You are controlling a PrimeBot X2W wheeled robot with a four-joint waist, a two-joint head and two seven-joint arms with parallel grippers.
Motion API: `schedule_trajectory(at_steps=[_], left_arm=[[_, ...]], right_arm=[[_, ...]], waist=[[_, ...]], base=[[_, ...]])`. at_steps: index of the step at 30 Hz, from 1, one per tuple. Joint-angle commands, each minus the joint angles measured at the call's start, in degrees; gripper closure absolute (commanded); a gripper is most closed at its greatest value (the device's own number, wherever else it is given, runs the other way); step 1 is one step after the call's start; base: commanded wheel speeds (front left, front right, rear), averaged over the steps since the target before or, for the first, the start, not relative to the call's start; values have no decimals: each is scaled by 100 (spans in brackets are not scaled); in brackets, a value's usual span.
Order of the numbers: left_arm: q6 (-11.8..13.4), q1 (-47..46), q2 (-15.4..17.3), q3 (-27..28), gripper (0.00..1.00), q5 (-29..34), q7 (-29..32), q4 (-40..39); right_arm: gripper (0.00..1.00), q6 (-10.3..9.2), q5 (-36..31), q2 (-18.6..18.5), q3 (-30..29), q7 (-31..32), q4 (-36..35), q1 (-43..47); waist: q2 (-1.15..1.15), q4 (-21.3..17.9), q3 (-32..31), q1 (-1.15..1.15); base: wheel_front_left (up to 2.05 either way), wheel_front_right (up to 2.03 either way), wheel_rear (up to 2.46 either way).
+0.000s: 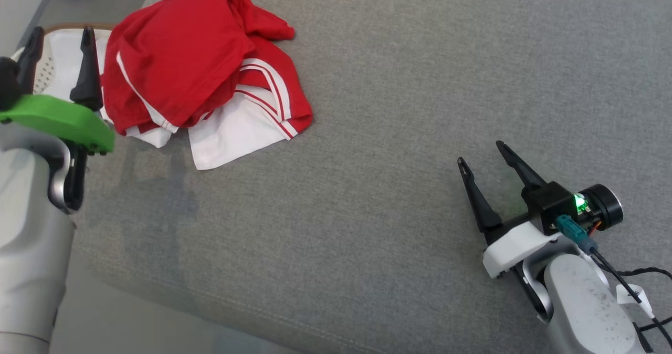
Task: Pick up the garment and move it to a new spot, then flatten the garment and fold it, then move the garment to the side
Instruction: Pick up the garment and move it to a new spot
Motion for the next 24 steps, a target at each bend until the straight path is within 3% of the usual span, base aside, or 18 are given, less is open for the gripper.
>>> schedule_trajectory(at_steps=[1,10,24], left_arm=[[-14,-244,96,-183,0,-113,72,95],[-7,-1030,552,-1147,0,-1172,891,775],[-3,-1556,907,-1734,0,-2285,2505,1411]], right_arm=[[0,-4,-4,-43,-8,-12,-32,-109],[0,-4,-52,-72,46,-12,-117,-322],[0,-7,-68,-94,52,1,-112,-392]], waist=[[0,-289,340,-1],[0,-594,764,-1],[0,-864,1048,-1]], base=[[0,0,0],[0,0,0],[0,0,0]])
